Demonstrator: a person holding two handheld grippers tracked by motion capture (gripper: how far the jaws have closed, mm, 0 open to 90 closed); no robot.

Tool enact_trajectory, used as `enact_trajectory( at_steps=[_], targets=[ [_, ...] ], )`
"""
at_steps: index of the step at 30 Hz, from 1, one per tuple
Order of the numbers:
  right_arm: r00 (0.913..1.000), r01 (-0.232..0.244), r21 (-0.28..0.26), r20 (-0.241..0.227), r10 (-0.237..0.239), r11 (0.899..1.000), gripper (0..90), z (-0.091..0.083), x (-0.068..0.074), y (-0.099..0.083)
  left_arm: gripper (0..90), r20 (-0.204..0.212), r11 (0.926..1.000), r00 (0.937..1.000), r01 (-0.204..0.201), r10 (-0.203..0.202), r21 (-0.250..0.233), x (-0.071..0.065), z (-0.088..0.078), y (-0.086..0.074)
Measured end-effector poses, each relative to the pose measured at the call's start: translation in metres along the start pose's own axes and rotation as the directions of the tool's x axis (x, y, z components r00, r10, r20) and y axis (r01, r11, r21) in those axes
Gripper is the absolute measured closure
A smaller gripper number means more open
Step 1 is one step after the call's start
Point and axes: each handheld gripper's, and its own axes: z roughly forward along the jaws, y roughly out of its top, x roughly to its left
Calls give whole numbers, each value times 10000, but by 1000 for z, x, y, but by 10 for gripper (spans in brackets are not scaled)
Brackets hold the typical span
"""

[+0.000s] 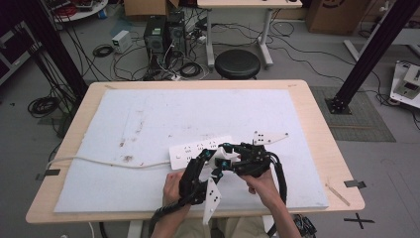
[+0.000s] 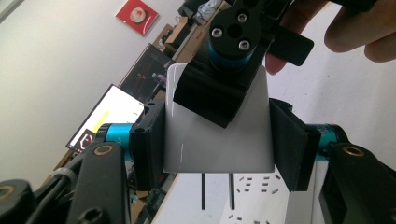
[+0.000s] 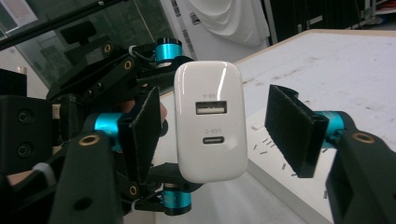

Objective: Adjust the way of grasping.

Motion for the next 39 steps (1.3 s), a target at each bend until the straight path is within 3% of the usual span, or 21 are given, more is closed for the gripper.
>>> enact_trajectory(
  at_steps=[14, 39],
  targets=[
    [9987, -68, -6, -501, 68, 10000, 487, 2, -1, -1, 424, 76, 9999, 10000, 20, -19, -139, -1, 1, 0],
    [9987, -20, 133, -503, 27, 9999, 610, 1, -2, -3, 424, 206, 9997, 9997, -128, 133, -216, -1, 2, -1]
  ],
)
